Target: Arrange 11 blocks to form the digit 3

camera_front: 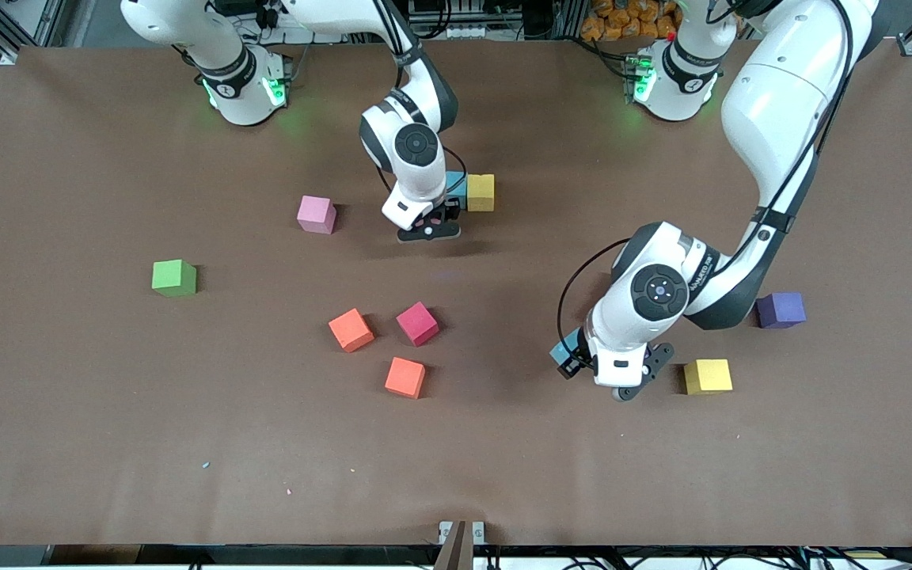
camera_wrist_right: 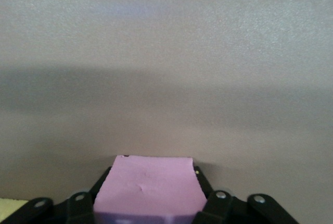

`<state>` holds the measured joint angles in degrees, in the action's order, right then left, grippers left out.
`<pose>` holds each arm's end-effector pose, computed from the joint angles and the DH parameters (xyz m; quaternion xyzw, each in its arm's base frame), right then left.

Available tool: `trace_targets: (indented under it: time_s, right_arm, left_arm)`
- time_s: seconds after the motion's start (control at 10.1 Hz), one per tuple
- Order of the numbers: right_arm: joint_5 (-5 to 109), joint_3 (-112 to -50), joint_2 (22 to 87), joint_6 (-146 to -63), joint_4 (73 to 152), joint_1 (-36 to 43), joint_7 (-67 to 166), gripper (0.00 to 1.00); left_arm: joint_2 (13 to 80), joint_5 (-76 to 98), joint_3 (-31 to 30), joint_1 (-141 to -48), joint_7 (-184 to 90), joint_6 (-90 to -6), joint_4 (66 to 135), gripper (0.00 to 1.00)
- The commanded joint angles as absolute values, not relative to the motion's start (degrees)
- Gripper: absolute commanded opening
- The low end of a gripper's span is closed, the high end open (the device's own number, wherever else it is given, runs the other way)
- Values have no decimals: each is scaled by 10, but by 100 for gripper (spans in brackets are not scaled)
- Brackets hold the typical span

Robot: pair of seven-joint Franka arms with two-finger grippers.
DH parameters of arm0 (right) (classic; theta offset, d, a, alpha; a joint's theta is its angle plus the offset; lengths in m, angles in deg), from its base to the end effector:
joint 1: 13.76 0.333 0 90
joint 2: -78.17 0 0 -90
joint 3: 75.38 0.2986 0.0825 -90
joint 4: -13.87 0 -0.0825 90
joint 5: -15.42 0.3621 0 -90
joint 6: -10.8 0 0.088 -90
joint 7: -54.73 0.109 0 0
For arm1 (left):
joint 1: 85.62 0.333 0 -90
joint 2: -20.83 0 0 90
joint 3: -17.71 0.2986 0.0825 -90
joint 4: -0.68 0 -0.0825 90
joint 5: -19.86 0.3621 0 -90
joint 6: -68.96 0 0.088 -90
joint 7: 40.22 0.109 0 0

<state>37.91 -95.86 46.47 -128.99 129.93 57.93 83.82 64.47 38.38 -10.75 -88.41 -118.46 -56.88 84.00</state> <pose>0.3549 0.4430 0.1801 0.9972 0.0570 -0.0472 0.0063 0.6323 -0.2929 0.2750 0.9257 0.3750 -0.0034 0.0500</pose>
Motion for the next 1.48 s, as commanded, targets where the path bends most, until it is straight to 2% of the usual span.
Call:
trace_targets:
  time_s: [0.0, 0.99, 1.38]
  right_arm:
    - [383, -962, 463, -1288, 1304, 585, 844, 100]
    - [383, -964, 488, -1281, 1298, 582, 849, 100]
    - [382, -969, 512, -1223, 1288, 581, 844, 100]
  left_arm:
    - [632, 352, -109, -882, -1219, -561, 851, 29]
    - [633, 350, -109, -883, -1269, -561, 851, 29]
    - [632, 351, -109, -884, -1312, -561, 851, 29]
